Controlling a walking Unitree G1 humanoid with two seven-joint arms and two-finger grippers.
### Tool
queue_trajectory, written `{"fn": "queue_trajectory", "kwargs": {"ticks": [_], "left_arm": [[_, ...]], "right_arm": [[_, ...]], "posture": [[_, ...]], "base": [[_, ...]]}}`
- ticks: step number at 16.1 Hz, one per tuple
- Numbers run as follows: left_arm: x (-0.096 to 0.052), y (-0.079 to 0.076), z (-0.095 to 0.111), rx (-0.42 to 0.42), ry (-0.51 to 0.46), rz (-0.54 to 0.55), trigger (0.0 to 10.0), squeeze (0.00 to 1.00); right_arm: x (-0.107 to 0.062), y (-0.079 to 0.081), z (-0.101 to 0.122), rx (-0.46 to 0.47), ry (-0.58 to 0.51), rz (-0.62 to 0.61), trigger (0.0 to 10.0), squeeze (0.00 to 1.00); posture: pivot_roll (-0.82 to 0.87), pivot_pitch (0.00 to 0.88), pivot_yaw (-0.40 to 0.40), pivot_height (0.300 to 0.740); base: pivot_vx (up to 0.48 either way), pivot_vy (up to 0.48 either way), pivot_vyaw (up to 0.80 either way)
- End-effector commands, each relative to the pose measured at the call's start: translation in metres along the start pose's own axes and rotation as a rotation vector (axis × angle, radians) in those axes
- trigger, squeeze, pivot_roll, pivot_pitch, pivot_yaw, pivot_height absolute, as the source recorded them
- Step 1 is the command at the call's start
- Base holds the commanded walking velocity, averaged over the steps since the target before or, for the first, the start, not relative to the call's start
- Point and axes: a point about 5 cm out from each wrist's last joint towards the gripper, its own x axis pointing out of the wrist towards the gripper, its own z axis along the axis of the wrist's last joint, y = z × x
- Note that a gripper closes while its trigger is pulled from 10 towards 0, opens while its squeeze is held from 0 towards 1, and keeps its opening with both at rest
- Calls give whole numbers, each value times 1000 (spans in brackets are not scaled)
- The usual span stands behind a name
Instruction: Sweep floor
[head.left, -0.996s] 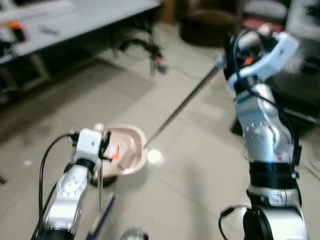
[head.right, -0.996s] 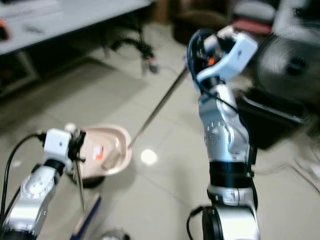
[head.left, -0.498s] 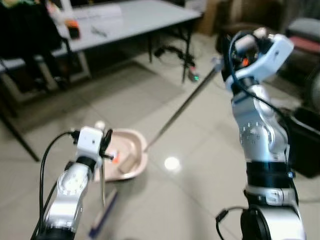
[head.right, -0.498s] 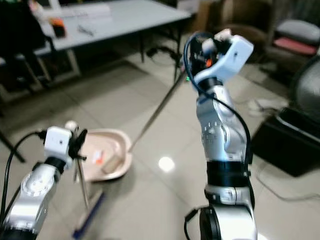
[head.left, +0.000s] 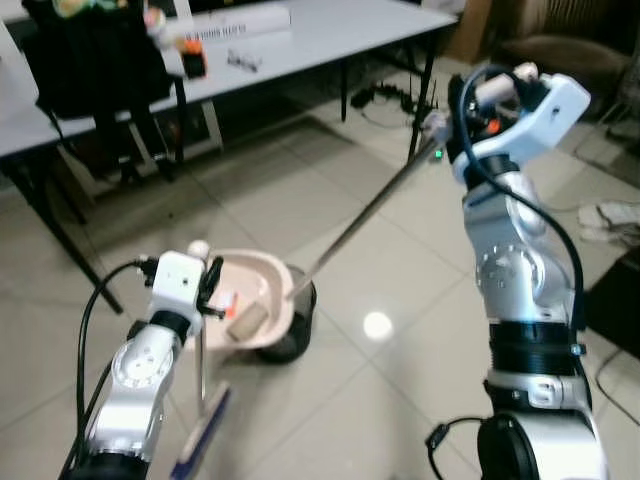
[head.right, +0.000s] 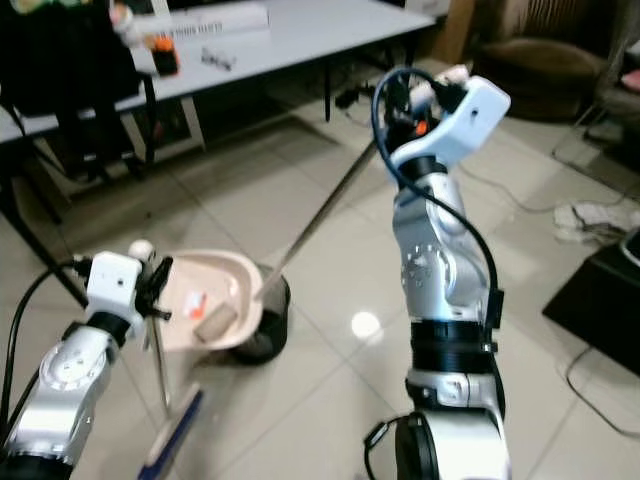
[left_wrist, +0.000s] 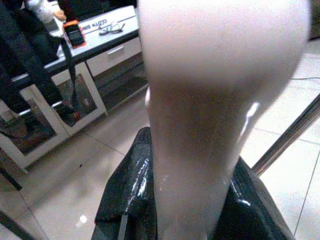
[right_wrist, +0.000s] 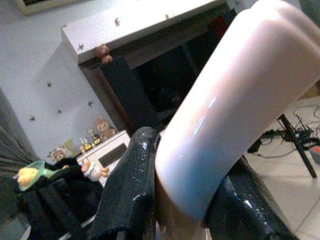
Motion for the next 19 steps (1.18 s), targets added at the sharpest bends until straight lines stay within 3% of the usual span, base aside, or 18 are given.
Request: {"fn": "queue_trajectory", "kwargs": {"ticks": [1,19], "left_arm": [[2,0,9,11,-41,-8,10000,0],[3,-2,7,-4,-43,-16,10000,0]], "right_arm": [[3,0,15,-16,-79,-6,10000,0],[2,-11,11,-52,-83,-38,10000,0]], "posture": [[-31,0,17,740],[-30,0,9,740]], "base": [[330,0,0],[342,0,0]]}}
